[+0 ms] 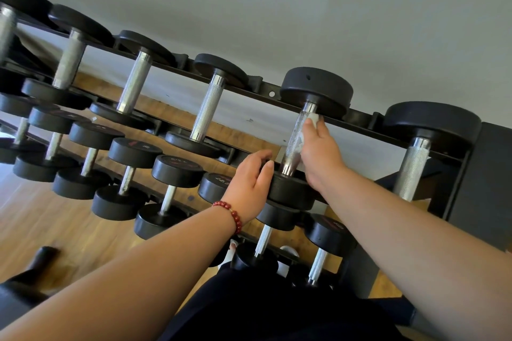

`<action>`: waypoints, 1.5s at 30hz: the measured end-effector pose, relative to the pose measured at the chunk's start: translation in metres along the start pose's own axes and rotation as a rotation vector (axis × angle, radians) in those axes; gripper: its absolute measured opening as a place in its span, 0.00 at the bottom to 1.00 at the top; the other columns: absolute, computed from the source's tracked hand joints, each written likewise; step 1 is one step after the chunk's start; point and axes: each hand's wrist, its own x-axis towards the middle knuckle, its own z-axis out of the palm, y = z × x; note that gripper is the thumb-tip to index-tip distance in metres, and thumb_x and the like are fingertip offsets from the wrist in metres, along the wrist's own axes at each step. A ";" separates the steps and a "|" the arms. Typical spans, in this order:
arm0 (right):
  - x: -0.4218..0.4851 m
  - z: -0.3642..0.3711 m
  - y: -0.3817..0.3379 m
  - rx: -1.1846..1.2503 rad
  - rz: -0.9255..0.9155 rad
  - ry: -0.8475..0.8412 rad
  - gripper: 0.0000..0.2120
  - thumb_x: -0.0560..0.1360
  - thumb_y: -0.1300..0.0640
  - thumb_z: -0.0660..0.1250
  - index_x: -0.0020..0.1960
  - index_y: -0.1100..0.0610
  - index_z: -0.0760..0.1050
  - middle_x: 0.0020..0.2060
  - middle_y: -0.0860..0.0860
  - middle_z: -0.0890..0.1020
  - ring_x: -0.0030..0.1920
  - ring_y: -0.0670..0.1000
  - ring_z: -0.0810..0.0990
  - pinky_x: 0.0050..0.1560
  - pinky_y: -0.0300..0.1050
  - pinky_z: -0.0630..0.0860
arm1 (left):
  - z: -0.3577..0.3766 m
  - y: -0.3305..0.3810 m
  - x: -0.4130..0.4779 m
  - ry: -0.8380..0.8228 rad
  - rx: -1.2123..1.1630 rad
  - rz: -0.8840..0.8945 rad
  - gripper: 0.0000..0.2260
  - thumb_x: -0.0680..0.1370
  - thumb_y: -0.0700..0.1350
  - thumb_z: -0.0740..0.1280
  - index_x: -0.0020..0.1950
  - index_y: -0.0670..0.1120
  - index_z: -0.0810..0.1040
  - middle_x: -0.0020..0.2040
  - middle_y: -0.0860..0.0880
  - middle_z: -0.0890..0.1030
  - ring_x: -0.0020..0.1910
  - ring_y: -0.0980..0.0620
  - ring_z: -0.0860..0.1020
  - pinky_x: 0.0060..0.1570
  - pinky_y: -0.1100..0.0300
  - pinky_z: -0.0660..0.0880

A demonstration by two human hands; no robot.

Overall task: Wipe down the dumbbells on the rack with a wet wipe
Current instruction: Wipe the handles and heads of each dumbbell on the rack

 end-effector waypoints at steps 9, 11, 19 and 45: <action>0.017 0.000 -0.004 -0.106 -0.114 0.001 0.08 0.83 0.46 0.54 0.57 0.48 0.68 0.49 0.50 0.82 0.55 0.52 0.81 0.60 0.53 0.77 | -0.002 -0.001 0.002 -0.013 0.018 0.009 0.18 0.84 0.49 0.53 0.73 0.47 0.66 0.69 0.49 0.71 0.69 0.54 0.67 0.71 0.54 0.64; 0.022 0.004 -0.007 0.000 -0.124 0.051 0.07 0.83 0.47 0.56 0.54 0.49 0.69 0.45 0.49 0.83 0.51 0.49 0.83 0.59 0.53 0.78 | -0.003 -0.001 0.002 -0.010 0.011 0.007 0.18 0.84 0.49 0.53 0.73 0.47 0.67 0.69 0.50 0.71 0.69 0.55 0.67 0.71 0.55 0.64; 0.023 0.001 -0.005 -0.109 -0.114 0.013 0.10 0.80 0.43 0.59 0.48 0.48 0.71 0.45 0.51 0.84 0.46 0.49 0.85 0.55 0.53 0.80 | -0.002 -0.003 0.003 -0.012 0.004 0.009 0.17 0.84 0.49 0.53 0.72 0.47 0.67 0.68 0.50 0.72 0.68 0.55 0.68 0.70 0.57 0.64; 0.013 -0.010 0.003 -0.022 0.081 -0.147 0.24 0.83 0.43 0.53 0.75 0.52 0.63 0.63 0.52 0.73 0.59 0.51 0.74 0.54 0.40 0.71 | -0.003 0.000 0.001 -0.010 0.006 -0.021 0.17 0.84 0.48 0.52 0.71 0.48 0.68 0.65 0.51 0.73 0.63 0.52 0.72 0.64 0.47 0.72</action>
